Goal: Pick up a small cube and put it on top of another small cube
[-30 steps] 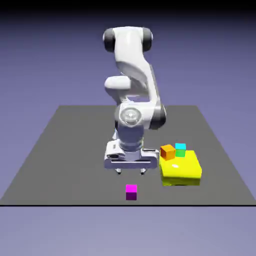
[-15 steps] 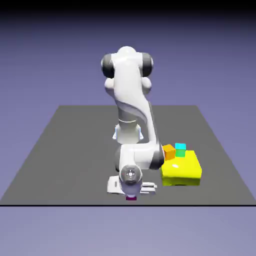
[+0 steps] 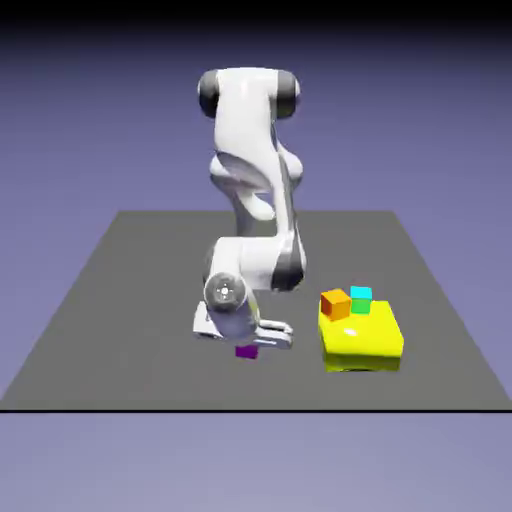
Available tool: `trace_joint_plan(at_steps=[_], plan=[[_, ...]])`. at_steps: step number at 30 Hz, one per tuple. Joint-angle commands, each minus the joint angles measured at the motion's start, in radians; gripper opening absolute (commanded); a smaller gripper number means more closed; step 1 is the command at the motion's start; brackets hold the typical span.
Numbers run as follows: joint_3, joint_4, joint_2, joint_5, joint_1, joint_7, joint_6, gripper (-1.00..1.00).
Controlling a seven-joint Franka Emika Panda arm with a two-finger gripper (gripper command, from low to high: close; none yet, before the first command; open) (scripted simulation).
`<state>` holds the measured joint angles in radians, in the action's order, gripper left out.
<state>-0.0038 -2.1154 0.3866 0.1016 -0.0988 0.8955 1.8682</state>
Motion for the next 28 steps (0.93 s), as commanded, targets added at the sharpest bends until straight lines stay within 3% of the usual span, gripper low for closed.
trace_joint_plan(at_steps=[1,15,21,22,28], plan=[[-0.005,-0.036,-0.027,0.006,-0.006,0.006,0.01,-1.0],[-0.074,-0.53,-0.394,0.128,-0.091,0.075,0.147,-1.0],[-0.042,-0.61,-0.266,0.2,-0.076,0.026,0.351,-1.0],[-0.042,-0.61,-0.266,0.2,-0.076,0.026,0.351,1.0],[-0.074,-0.53,-0.394,0.128,-0.091,0.075,0.147,1.0]])
